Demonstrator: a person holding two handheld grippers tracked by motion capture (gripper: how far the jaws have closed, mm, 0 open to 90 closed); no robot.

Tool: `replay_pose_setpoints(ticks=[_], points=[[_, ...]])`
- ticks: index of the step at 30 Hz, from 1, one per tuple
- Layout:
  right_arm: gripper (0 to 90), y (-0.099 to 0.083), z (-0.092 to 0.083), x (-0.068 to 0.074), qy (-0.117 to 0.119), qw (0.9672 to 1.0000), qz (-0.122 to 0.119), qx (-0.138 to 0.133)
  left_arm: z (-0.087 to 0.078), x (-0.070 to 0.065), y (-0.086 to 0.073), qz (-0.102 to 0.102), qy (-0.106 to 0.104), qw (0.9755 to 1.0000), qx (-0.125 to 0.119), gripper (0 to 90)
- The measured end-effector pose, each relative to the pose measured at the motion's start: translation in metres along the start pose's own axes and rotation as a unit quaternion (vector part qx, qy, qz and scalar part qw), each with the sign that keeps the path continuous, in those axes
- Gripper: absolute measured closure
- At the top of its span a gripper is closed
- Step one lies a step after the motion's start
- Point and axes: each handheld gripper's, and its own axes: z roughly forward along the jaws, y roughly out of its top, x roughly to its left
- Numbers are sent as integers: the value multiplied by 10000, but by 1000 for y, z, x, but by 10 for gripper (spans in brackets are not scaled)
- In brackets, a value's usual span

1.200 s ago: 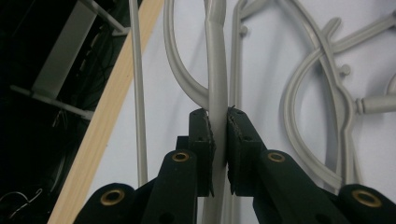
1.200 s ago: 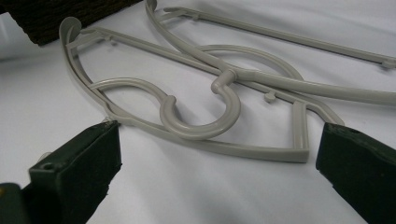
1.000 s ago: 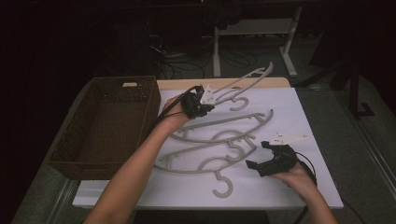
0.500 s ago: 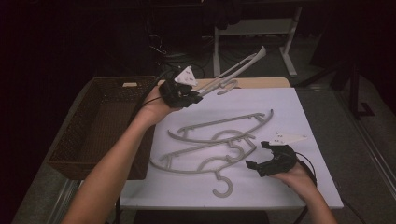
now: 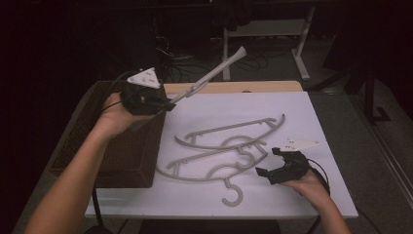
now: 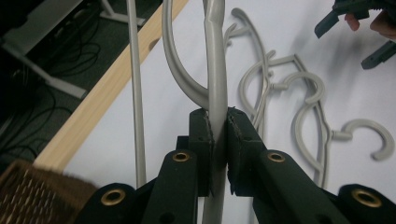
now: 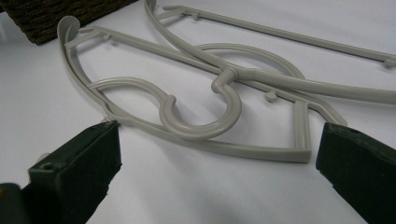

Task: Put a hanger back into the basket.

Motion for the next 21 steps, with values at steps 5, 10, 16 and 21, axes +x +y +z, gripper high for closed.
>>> replay_pose_setpoints(ticks=[5,10,16,21], points=[[0,0,1,1,1,10000,-13,39,-28,11,-30,-296,141,9995,-6,823],[0,0,2,1,-13,10000,-22,33,-50,22,-61,-575,280,9979,18,823],[0,1,4,2,-9,10000,-31,73,-63,32,-97,-887,420,9950,162,823],[0,1,7,3,-7,9999,-46,111,-65,39,-124,-1134,518,9917,313,822]])
